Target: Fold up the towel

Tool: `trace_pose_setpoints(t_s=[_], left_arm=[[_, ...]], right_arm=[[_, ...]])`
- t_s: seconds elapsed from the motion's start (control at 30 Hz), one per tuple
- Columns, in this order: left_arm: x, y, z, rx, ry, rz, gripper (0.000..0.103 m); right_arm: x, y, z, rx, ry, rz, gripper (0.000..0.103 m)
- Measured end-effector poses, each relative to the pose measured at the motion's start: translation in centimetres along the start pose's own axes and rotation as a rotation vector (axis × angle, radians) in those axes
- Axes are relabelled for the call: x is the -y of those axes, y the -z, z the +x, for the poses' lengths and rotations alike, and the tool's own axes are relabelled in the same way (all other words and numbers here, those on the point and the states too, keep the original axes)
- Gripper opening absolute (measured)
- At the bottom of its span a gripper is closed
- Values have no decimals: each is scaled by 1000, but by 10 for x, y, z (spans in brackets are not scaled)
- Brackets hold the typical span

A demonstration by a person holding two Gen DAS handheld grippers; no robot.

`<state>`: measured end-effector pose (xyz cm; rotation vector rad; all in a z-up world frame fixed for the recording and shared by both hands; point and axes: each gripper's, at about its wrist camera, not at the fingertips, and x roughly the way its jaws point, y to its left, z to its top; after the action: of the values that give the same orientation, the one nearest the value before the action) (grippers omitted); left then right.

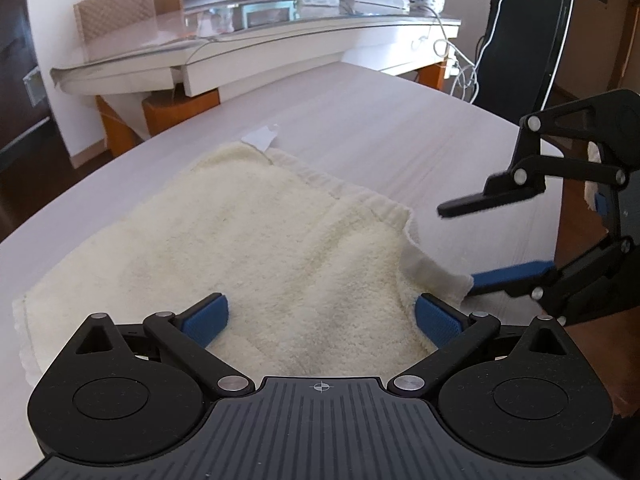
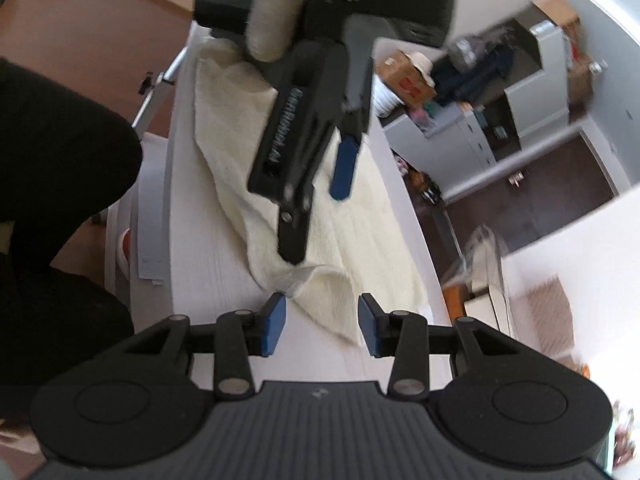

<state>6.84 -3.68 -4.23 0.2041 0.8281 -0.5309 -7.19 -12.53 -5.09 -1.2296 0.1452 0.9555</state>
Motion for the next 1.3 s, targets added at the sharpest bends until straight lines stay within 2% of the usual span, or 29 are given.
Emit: trace_pose_setpoints(t_s=[0.17,0.43,0.63,0.73,0.83,0.87,1.1,1.3], left_arm=[[-6,2,-1,4,-4,-16,103],[-8,2,-2,13,5,-24,103],[-10,6,-12,15,-13,-17,103],[-13,9,-22,17,-28,-15,103],[-17,12,-32,20,-43,-13,103],[-18,13,-35,20,-50,-13,103],[-36,47,-78,-22,-166,-41,103],[-42,76,-110,-34,-230,-87,103]], right_arm=[[-13,-3,-1,0,13,-109,43],[-24,-15,0,45,-20,-160,42],[-27,-16,8,24,-7,-172,38],[-30,-17,10,14,-17,-183,33],[-32,-19,10,6,-41,-197,12],[-32,-20,11,0,-53,-193,9],[-29,-20,-1,3,-46,-95,8],[-20,-23,-22,17,-26,-37,7]])
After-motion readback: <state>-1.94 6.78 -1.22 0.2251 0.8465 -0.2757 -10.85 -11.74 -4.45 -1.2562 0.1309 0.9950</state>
